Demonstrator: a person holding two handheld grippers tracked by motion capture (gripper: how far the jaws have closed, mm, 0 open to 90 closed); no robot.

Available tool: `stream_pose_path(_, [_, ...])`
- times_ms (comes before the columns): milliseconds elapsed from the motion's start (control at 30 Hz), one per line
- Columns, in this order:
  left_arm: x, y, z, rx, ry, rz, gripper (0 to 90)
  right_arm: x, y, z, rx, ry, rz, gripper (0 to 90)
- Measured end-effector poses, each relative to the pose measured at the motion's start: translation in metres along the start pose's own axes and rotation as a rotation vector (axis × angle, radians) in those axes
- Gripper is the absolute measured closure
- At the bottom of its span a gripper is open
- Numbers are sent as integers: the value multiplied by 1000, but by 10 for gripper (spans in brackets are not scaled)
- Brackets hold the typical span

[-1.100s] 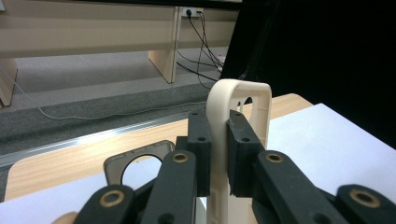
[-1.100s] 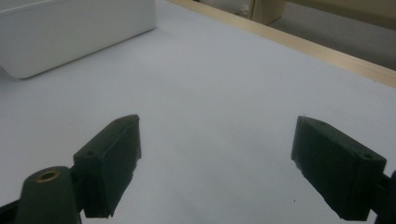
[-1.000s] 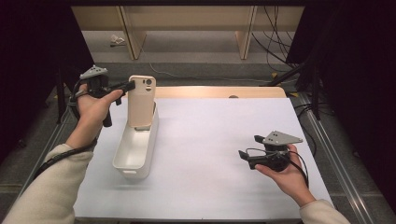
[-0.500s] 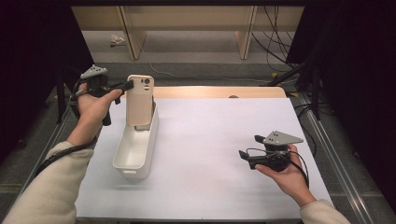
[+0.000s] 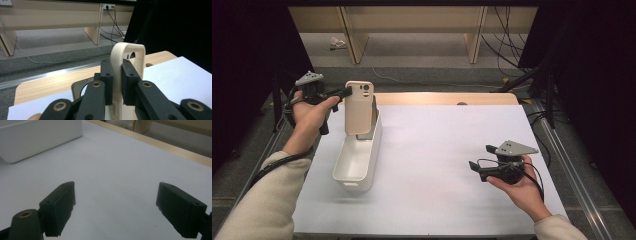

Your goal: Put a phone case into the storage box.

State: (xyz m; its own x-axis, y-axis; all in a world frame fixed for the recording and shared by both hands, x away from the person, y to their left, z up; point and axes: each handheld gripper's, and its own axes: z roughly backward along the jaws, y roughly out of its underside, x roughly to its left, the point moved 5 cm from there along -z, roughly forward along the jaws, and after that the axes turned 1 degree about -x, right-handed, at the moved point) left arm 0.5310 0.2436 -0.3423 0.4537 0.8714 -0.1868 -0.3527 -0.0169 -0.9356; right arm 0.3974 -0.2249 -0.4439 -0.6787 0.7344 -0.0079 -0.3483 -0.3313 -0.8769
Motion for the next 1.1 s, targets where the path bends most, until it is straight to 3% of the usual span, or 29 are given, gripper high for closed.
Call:
stream_pose_path(367, [0,2,-4,-10,19,-4,813,0,0,0,0,-1,0,167])
stream_pose_path(1100, [5,13,-22,13,17,-31,813,0,0,0,3,-2,0,167])
